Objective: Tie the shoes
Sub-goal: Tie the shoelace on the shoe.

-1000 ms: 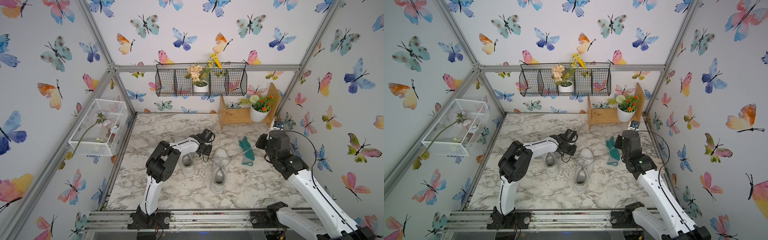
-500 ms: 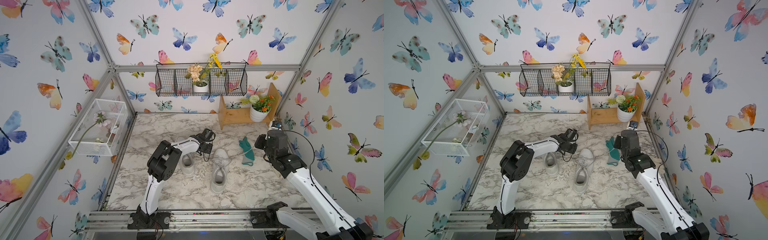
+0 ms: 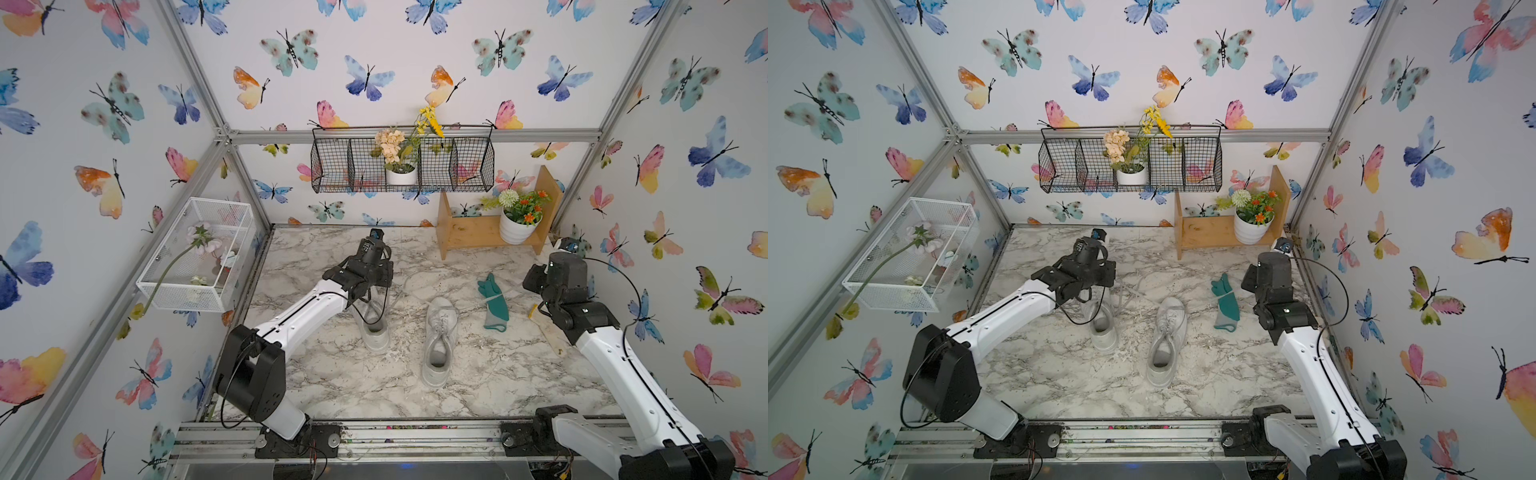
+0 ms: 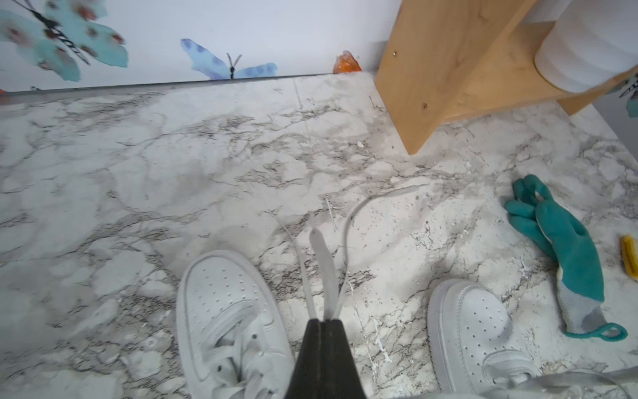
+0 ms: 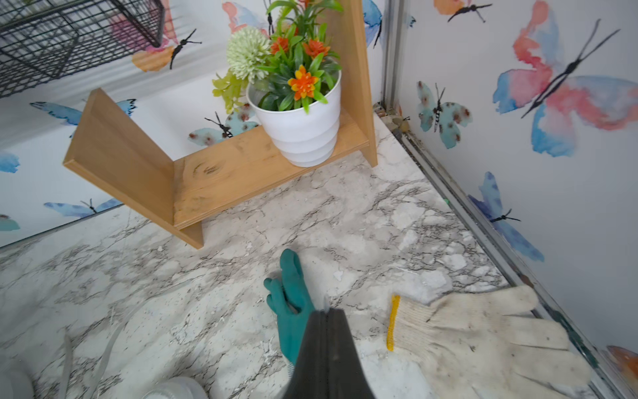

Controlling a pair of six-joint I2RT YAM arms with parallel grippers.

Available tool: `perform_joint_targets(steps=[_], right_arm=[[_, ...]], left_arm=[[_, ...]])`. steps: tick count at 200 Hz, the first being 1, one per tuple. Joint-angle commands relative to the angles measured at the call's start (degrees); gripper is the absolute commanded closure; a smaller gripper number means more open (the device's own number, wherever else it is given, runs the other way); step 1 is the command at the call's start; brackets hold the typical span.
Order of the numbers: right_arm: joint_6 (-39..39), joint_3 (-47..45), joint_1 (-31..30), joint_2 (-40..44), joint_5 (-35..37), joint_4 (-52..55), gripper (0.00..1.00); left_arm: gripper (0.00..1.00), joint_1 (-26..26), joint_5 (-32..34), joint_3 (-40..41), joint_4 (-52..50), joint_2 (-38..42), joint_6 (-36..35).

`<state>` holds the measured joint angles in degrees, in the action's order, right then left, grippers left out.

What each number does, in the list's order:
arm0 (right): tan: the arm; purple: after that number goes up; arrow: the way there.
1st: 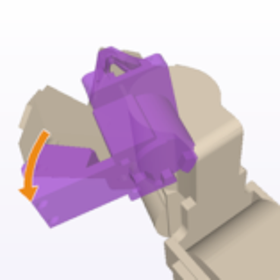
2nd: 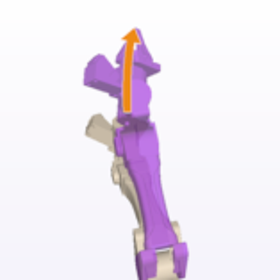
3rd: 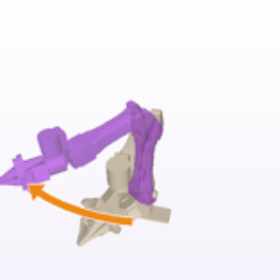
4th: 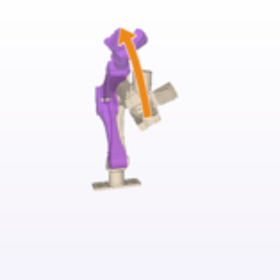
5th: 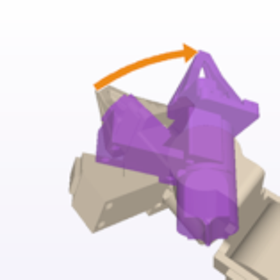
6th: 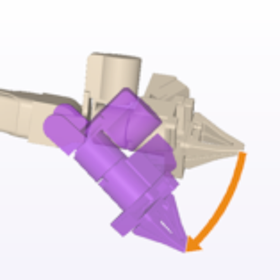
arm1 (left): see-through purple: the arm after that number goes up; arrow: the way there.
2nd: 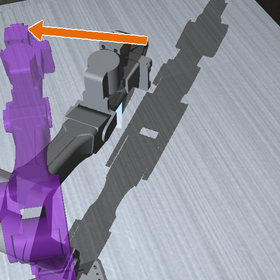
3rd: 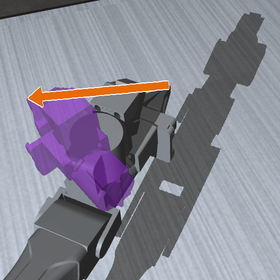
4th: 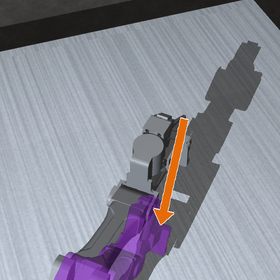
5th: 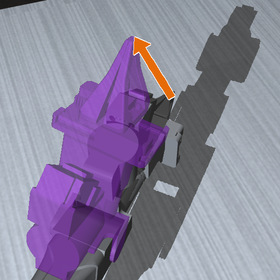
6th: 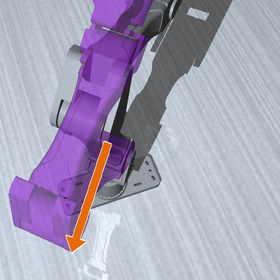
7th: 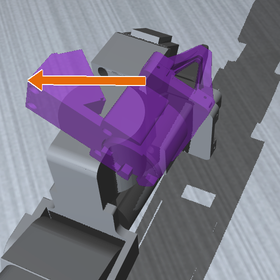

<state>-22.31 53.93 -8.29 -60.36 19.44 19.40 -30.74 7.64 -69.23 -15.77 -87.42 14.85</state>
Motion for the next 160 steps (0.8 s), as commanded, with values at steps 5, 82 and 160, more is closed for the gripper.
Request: perform_joint_targets(steps=[5,82,160], right_arm=[[0.7,-1.7,2.9,1.6,4.0,1.8,0.98],[-3.4,-12.0,14.7,2.3,4.3,-1.7,0.98],[-4.2,-16.3,27.2,-3.4,2.2,-7.9,0.98]], left_arm=[[1.0,2.5,3.2,3.2,-1.6,4.0,1.5],[1.0,9.8,4.8,10.8,-3.2,12.5,2.7],[1.0,13.9,7.2,16.0,-4.4,16.4,3.9]])
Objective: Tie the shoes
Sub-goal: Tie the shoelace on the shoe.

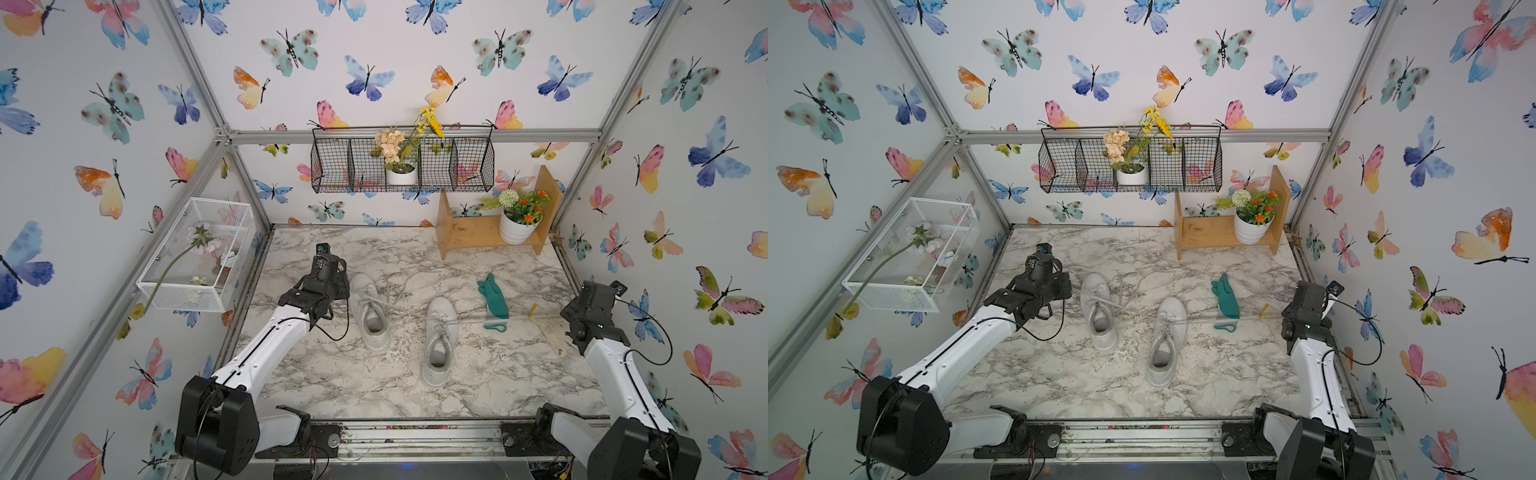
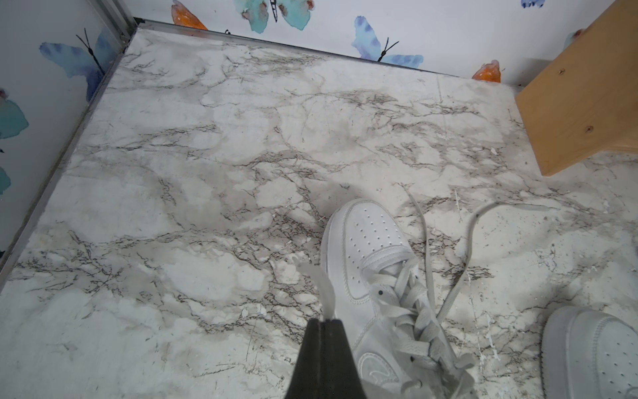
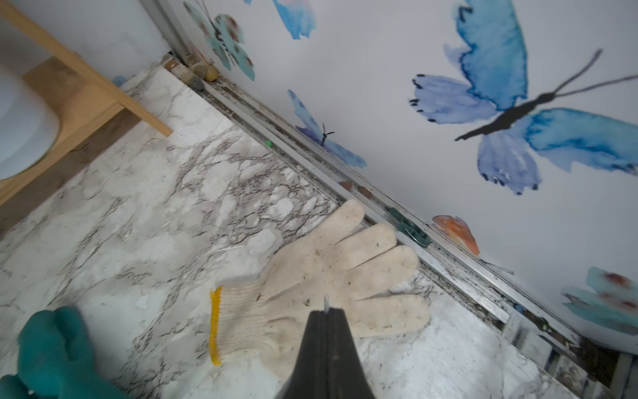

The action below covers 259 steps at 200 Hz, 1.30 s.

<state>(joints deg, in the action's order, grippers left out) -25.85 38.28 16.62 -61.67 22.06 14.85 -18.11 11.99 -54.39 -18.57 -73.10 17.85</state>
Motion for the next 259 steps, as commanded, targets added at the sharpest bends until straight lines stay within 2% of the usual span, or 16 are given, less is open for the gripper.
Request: perform_joint_targets(steps=[1,30,64,91,107,126,151,163,185,204,219,259], right_arm=[[-0.6,-0.7,2.5,-2.2,-0.4,-3.4,0.98],[-2.6,-0.9,3.6,-4.9,0.8,-4.9,0.98],[-3.2,-1.5,3.8,-7.7,0.8,-6.1,0.98],[-1.3,-1.3,3.9,-8.5,-2.6,-6.0,0.98],[1.6,-0.1,3.9,-8.7,-7.9,-5.1,0.98],[5.1,1.5,3.9,-8.3,-18.3,-4.2,0.87],[10.0,4.8,3.8,-6.0,-32.5,-2.8,0.52],[11.7,7.3,3.8,-4.2,-38.4,-1.7,0.39],[12.9,10.9,3.4,-1.1,-50.0,-2.0,0.27],[12.3,13.1,0.1,-0.2,-62.5,-4.8,0.26],[13.0,14.8,-5.2,-0.5,-69.0,-4.7,0.24],[20.0,13.2,-25.5,-1.2,-69.6,-4.2,0.2]], left_arm=[[1.0,1.3,3.0,1.2,-1.6,2.2,0.9],[1.0,3.3,3.8,2.6,-1.4,3.4,2.2],[1.0,4.9,1.9,2.8,-0.9,2.9,2.4],[1.0,4.9,-0.8,2.9,0.4,3.4,1.0],[1.0,4.9,-4.9,3.2,2.4,4.5,-0.5],[1.0,4.3,-10.4,2.7,3.9,5.5,-1.4],[1.0,0.7,-12.3,-0.6,3.8,6.9,-1.8],[1.0,-1.5,-12.5,-3.1,2.9,7.3,-1.7],[1.0,-4.5,-13.8,-8.5,1.6,7.6,-0.8],[1.0,-7.2,-15.8,-12.2,1.8,7.5,0.1],[1.0,-9.4,-16.7,-14.8,1.8,7.1,0.7],[1.0,-12.2,-19.5,-18.8,3.3,7.1,3.0]])
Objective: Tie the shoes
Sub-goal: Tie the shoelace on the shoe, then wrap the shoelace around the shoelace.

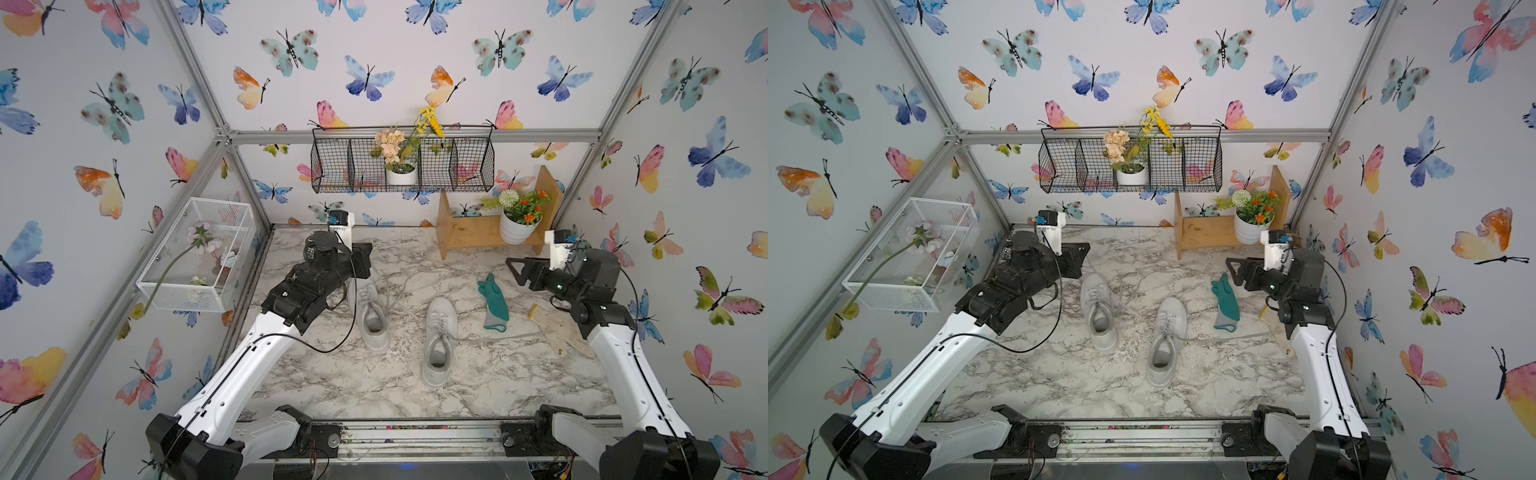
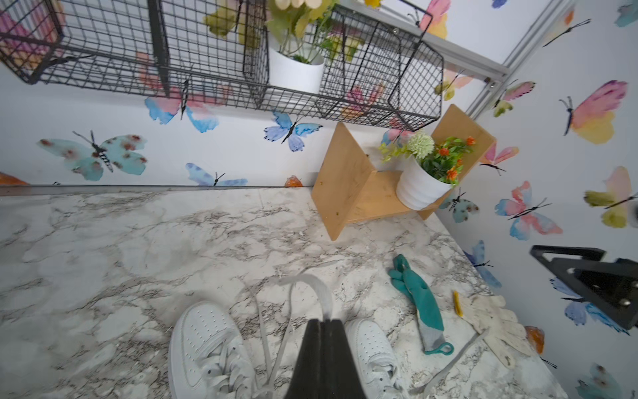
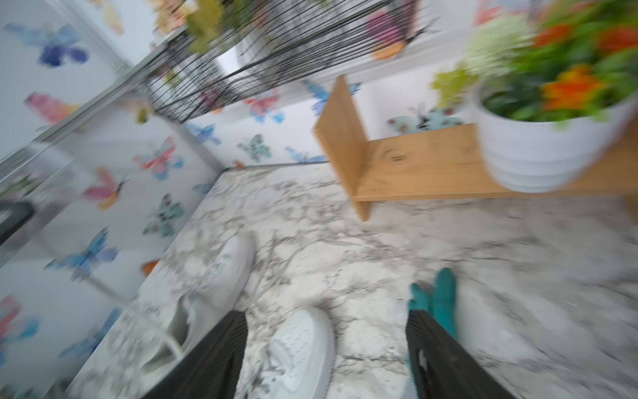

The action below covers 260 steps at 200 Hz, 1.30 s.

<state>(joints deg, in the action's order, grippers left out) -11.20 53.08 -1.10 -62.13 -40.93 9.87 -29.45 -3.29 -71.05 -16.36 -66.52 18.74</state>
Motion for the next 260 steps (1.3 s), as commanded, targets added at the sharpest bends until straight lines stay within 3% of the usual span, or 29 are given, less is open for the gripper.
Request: perform_joint_targets(steps=[1,51,128,147,190,230,260], right_arm=[[5.5,-1.8,-8.2,-0.8,-6.6,0.7,0.2],[12.9,-4.9,-27.9,-7.9,3.5,-1.7,0.18],[13.9,-2.8,-34.0,-20.3,7.4,-7.9,0.27],[13.3,-2.5,-34.1,-20.5,7.2,-7.7,0.4],[10.7,-5.3,-34.1,-14.0,12.3,-8.0,0.97],[6.3,-9.2,-34.1,-7.1,17.3,-8.8,0.98],[5.1,-9.8,-34.1,-4.6,18.8,-7.0,0.98]], left_arm=[[1.0,-0.9,-4.4,-2.2,1.1,0.5,2.2],[1.0,-1.0,-6.7,-3.6,2.9,0.8,4.8],[1.0,-1.0,-5.7,-4.0,3.6,1.1,6.0],[1.0,-1.0,-4.9,-3.9,3.2,1.3,5.6],[1.0,-1.7,-4.1,-2.1,0.1,1.8,3.1],[1.0,-8.3,0.6,4.2,-5.7,4.1,0.6],[1.0,-15.3,3.5,13.2,-7.8,6.4,5.6]])
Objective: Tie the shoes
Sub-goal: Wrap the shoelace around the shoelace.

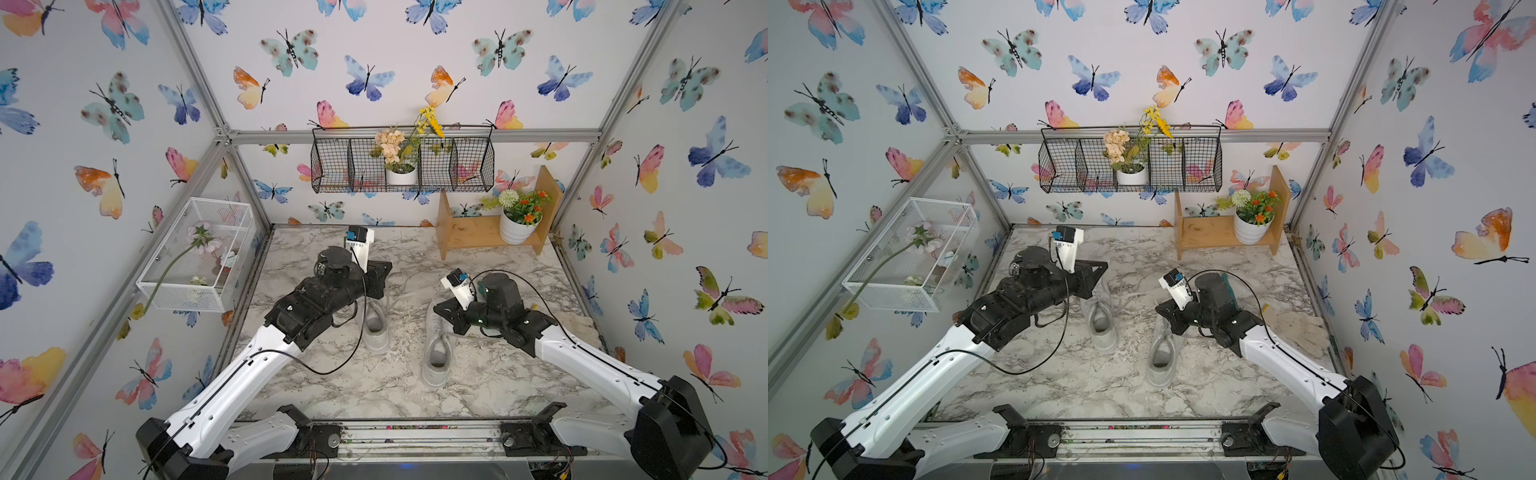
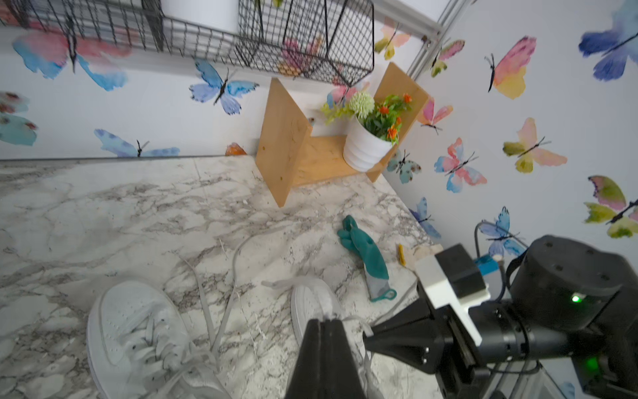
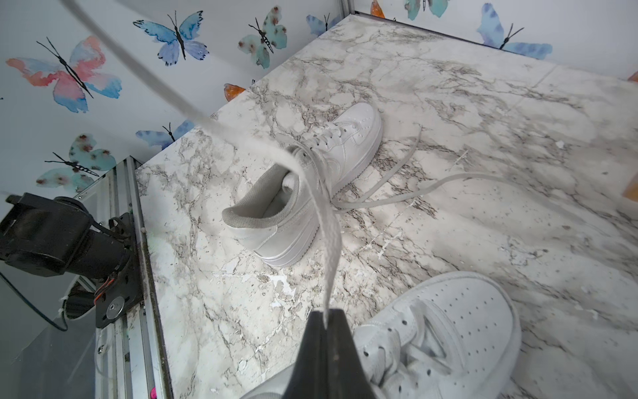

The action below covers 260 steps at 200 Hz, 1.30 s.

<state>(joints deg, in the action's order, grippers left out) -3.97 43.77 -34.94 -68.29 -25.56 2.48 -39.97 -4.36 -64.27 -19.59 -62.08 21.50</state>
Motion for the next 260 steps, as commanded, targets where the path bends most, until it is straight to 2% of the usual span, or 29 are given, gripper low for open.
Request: perform_joint_targets(steps=[1,20,37,54,79,101,120,149,185,220,260], right_arm=[[-2.2,-0.5,-0.2,1.5,3.5,0.5,0.98],[-1.5,-0.9,-0.2,2.3,4.1,2.2,0.98],[-1.1,-1.5,-0.2,2.6,4.2,2.5,0.98],[-1.0,-1.5,-0.2,2.5,4.6,3.3,0.98],[-1.0,-1.2,-0.2,2.3,4.7,3.8,0.98],[-1.1,-0.9,-0.2,2.1,4.0,3.8,0.98],[-1.1,-0.8,-0.2,1.8,3.8,4.0,0.98],[-1.4,-0.5,-0.2,1.3,3.5,4.3,0.98],[-2.2,-0.4,-0.2,1.3,3.5,4.3,0.98],[-3.0,-0.5,-0.2,1.1,3.1,4.0,0.98],[-3.9,-0.8,-0.2,1.2,3.2,3.5,0.98]], left_arm=[[1.0,-5.0,4.7,6.8,-4.6,2.1,3.2],[1.0,-8.0,5.2,13.3,-3.8,3.5,8.2],[0.8,-8.4,4.6,17.0,-2.6,4.2,11.3],[0.56,-8.4,6.5,16.9,-3.8,4.7,11.4],[0.42,-8.4,12.5,12.9,-7.8,5.0,10.1],[0.4,-8.4,11.3,10.6,-5.2,4.3,8.0],[0.4,-8.4,4.8,9.7,1.8,1.7,6.7],[0.4,-8.3,-0.6,5.2,8.0,-6.9,6.4],[0.43,-6.8,-6.9,-1.8,6.7,-17.8,8.6],[0.47,-4.5,-15.8,-0.3,13.2,-23.1,13.2],[0.52,-4.4,-20.4,2.3,17.7,-24.7,16.2]])
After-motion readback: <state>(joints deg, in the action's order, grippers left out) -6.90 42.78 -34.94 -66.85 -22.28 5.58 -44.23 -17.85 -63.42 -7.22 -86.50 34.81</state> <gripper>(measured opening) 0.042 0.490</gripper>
